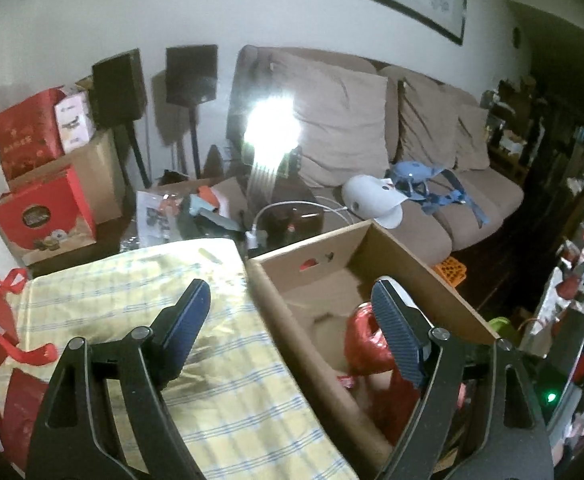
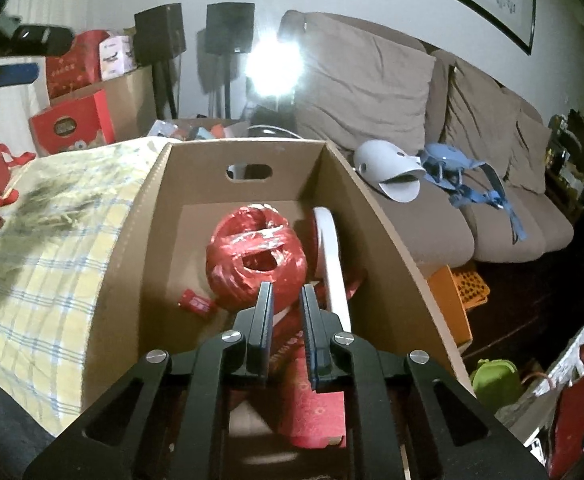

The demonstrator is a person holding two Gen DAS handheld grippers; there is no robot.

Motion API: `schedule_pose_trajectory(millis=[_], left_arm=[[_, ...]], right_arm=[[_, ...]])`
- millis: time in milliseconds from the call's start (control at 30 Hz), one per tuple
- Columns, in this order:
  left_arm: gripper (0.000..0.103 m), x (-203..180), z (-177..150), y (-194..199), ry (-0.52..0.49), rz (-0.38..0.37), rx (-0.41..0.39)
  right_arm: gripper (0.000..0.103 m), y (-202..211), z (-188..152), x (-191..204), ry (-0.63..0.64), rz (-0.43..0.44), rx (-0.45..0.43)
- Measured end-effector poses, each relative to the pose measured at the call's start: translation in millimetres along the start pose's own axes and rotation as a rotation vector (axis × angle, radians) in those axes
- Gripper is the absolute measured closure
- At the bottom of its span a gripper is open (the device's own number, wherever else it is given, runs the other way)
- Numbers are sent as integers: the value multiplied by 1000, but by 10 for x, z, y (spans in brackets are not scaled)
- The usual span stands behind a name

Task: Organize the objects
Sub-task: 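Withdraw both open tools from the box toward the red gift bags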

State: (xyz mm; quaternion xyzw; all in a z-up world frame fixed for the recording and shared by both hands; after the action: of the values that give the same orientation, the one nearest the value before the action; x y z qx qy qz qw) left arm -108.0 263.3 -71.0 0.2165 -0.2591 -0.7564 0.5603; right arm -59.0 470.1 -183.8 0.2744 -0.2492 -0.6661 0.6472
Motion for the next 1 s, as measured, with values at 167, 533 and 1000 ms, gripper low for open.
schedule_pose_trajectory(millis=[167, 533, 1000], left_arm=[[22, 228, -11, 148, 34, 6, -11], [22, 736, 23, 746, -1, 42, -124], [19, 1913, -406, 1435, 150, 67, -144]], right_arm=[[90, 155, 80, 99, 24, -12, -21], [84, 561, 267, 228, 52, -72, -101], [63, 883, 472, 452, -121, -52, -143]])
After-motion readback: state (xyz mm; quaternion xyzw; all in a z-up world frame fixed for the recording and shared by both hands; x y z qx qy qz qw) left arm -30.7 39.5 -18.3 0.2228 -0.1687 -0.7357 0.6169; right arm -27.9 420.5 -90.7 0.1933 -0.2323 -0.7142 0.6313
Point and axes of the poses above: each gripper's, at about its wrist camera, not at the fingertips, and y roughly against the way its jaws point, x to its left, z to its top, the point moved 7 cm from there along -y, roughly the way its jaws point, and after that the axes turned 5 degrees about z, right-handed, at the moved point
